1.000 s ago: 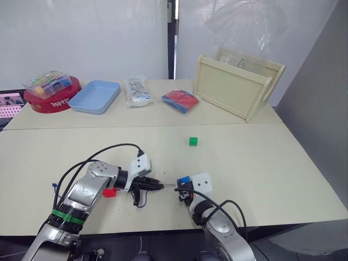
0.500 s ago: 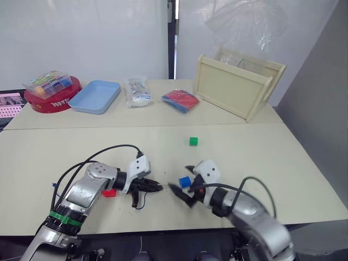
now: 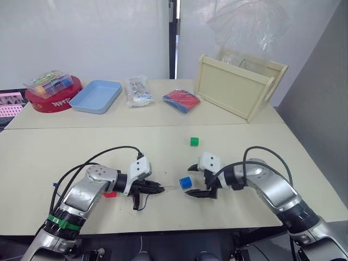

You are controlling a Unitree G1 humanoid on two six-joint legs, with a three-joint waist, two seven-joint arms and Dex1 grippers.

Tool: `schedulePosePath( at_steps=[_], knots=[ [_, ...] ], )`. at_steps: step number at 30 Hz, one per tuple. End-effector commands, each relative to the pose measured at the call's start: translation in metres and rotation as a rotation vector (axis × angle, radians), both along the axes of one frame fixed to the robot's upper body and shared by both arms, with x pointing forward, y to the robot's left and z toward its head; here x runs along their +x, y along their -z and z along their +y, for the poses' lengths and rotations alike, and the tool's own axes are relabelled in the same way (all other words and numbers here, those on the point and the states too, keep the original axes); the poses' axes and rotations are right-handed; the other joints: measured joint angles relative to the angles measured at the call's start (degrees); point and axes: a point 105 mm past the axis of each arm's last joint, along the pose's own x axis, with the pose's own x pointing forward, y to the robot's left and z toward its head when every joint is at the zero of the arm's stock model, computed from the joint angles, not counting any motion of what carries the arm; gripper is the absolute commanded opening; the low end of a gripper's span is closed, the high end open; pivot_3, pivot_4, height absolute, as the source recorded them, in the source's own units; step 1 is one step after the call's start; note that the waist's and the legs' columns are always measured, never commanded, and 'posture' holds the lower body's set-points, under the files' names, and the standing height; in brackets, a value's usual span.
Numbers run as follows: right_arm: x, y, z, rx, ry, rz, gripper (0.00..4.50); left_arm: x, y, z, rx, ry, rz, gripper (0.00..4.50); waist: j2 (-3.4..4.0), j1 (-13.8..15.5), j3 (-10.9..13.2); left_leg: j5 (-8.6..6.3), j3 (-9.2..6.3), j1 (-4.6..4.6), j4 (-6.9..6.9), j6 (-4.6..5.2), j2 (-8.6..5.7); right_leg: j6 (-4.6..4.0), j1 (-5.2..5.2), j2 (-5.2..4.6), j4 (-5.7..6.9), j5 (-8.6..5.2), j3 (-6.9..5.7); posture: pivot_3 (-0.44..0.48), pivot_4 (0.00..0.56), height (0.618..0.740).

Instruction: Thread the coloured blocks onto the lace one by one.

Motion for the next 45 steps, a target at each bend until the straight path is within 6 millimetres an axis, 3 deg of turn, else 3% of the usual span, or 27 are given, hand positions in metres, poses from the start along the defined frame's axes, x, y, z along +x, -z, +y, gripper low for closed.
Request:
schedulePosePath(
  at_steps=[1, 10, 19, 37, 45],
  knots=[
    [0.001, -0.003, 0.008, 0.015, -0.063, -0.033, 4.25, -0.001, -0.01, -0.002, -0.021, -0.001, -0.033, 0.0, 0.0, 0.0, 0.0, 0.0, 0.0, -0.01, 0.0, 0.0, 0.0, 0.0, 0.0, 0.0, 0.0, 0.0, 0.0, 0.0, 0.15, 0.74],
    [0.004, 0.009, 0.008, 0.039, -0.045, 0.006, 1.3, 0.0, -0.009, -0.002, -0.016, -0.011, -0.036, 0.0, 0.0, 0.02, 0.0, 0.0, 0.0, 0.0, 0.02, -0.01, 0.0, 0.0, 0.0, 0.0, 0.02, 0.0, 0.0, 0.0, 0.15, 0.74],
    [-0.007, 0.015, 0.009, 0.032, -0.043, 0.032, 1.27, 0.004, -0.006, -0.006, -0.007, -0.003, -0.049, 0.0, 0.0, 0.08, 0.0, 0.0, 0.0, 0.01, 0.02, -0.01, 0.0, 0.0, 0.01, 0.0, 0.02, 0.0, 0.0, 0.0, 0.15, 0.74],
    [-0.009, 0.013, 0.012, 0.004, -0.046, 0.026, 1.27, 0.003, -0.003, -0.021, -0.008, 0.052, -0.045, 0.0, 0.0, 0.11, 0.0, 0.0, 0.0, 0.02, 0.03, -0.01, -0.01, 0.0, 0.02, 0.0, 0.02, 0.0, 0.0, 0.0, 0.15, 0.74],
    [-0.012, 0.017, 0.015, -0.01, -0.053, 0.039, 1.27, -0.003, -0.008, -0.054, -0.062, 0.143, -0.051, 0.0, -0.01, 0.43, -0.01, 0.0, 0.0, 0.02, 0.06, -0.01, -0.02, 0.0, 0.06, -0.01, 0.01, 0.0, -0.01, 0.0, 0.15, 0.74]
  ],
)
